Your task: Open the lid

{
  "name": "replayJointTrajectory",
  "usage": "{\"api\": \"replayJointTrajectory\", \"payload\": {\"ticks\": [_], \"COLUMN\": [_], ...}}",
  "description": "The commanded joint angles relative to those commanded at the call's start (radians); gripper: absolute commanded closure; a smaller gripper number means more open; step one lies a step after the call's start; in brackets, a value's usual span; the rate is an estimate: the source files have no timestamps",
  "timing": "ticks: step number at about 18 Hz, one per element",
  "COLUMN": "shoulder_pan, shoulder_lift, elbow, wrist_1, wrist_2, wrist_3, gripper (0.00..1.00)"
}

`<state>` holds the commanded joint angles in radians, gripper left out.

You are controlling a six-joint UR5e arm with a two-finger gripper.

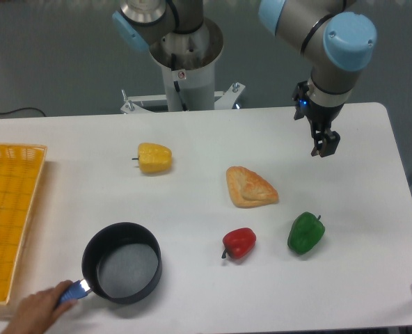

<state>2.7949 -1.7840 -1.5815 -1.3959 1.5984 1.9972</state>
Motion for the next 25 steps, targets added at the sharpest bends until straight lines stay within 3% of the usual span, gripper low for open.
{"api": "replayJointTrajectory", "payload": {"ticks": [25], "shoulder_pan": [-0.009], "shoulder_lift": [0.0], "elbow": [-0.003], "wrist_1": [0.002], "wrist_2": [0.0], "wrist_3": [-0.015], "gripper": [0.0]}}
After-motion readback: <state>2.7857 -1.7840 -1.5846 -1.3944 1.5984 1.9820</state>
